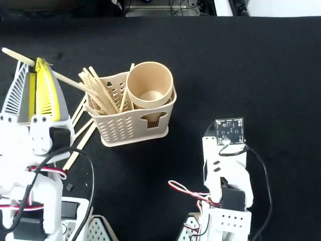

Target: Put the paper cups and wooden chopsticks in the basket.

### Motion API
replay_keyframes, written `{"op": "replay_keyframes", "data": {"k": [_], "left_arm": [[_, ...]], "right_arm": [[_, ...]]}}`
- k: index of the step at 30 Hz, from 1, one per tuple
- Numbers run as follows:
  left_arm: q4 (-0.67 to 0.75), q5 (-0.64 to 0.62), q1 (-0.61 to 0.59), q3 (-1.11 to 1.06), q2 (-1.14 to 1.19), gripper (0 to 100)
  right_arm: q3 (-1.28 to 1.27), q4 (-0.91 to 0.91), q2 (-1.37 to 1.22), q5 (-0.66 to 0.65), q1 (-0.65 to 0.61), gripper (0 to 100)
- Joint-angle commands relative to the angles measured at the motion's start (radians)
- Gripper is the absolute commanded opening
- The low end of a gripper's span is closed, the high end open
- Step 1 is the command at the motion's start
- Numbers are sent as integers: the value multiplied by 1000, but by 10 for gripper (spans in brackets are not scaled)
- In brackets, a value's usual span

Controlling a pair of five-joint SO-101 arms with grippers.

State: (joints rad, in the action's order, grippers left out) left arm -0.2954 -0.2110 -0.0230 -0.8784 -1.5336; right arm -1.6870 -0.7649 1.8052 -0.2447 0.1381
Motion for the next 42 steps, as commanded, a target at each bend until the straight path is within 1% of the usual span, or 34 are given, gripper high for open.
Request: {"op": "replay_keyframes", "data": {"k": [1,7,11,13,15,18,19,21,23,26,28,30,38,42], "left_arm": [[21,-46,-18,-31,3,29],[25,-43,-12,-182,80,40],[5,-52,-10,-220,118,167],[-68,-48,-8,-183,130,180],[-175,-40,-10,-111,137,182],[-365,81,-15,41,146,192],[-425,104,-21,101,149,192],[-542,106,-79,208,180,192],[-637,104,-186,311,245,192],[-720,110,-360,406,391,195],[-723,115,-441,427,497,195],[-710,146,-473,435,611,195],[-571,262,-472,458,1096,195],[-572,336,-481,568,1376,192]], "right_arm": [[4,11,65,-2,-5,21],[4,11,65,-2,-5,21],[4,11,65,-2,-5,21],[4,11,65,-2,-5,21],[4,11,65,-2,-5,21],[4,11,65,-2,-5,21],[4,11,65,-2,-5,21],[4,11,65,-2,-5,21],[4,11,65,-2,-5,21],[4,11,65,-2,-5,21],[4,11,65,-2,-5,21],[4,11,65,-2,-5,21],[5,11,65,-2,-5,21],[5,11,65,-2,-5,21]]}}
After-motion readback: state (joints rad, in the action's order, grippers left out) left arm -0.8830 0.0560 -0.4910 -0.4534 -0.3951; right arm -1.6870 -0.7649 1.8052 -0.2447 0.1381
